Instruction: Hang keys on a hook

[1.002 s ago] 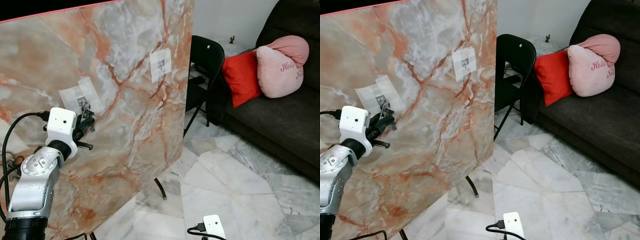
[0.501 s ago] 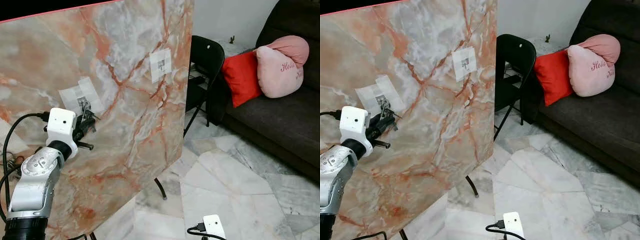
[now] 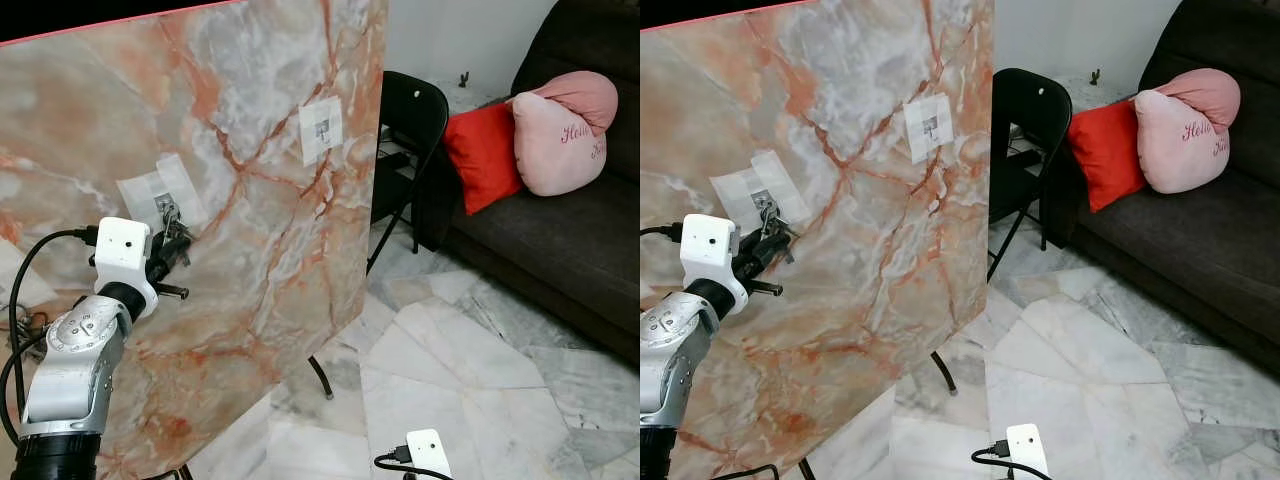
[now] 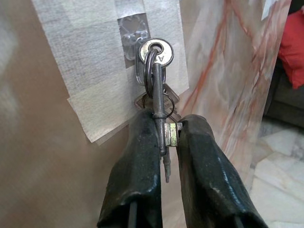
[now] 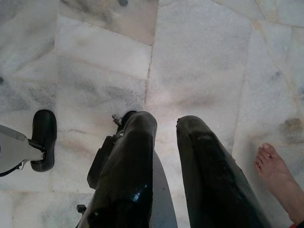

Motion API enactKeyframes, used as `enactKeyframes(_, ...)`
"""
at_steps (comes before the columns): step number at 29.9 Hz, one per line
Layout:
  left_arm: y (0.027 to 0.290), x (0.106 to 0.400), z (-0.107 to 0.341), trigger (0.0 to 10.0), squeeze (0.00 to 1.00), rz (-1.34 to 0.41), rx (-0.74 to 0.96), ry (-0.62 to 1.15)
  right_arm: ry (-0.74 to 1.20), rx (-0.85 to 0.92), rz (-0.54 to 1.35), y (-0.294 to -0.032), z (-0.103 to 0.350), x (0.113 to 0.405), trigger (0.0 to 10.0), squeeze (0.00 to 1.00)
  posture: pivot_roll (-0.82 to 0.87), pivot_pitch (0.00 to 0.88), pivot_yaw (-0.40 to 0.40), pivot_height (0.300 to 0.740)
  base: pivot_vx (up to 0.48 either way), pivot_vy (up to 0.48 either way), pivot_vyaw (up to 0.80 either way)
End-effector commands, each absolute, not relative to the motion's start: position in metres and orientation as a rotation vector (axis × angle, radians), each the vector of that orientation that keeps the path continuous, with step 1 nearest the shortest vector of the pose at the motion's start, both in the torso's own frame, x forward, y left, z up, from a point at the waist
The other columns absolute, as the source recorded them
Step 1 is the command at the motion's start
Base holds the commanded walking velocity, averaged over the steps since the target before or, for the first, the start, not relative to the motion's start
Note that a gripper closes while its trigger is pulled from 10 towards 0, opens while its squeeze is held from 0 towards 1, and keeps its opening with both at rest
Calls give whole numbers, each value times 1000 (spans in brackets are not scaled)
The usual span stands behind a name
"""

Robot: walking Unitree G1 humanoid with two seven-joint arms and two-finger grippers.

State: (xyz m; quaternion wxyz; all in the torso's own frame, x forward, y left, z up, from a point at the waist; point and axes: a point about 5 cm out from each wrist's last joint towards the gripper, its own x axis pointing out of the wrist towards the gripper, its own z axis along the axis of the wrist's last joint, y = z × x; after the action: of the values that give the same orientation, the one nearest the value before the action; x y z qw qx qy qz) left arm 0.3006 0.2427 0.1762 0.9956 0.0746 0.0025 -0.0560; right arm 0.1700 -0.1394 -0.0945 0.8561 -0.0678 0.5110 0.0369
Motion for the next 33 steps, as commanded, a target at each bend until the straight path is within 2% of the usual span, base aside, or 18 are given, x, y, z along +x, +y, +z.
enactKeyframes(1,246,302,186,10000,0,-85,139,-25,1067,-149,83,-139,-94,172,10000,0,80,0,-43,728,0,0,0)
enactKeyframes(11,244,303,183,10000,0,-99,120,-14,1066,-148,82,-139,-94,172,10000,0,79,0,-42,728,0,0,0)
enactKeyframes(33,255,306,192,10000,0,0,37,-72,1065,-148,81,-140,-94,171,10000,0,76,0,-42,728,0,0,0)
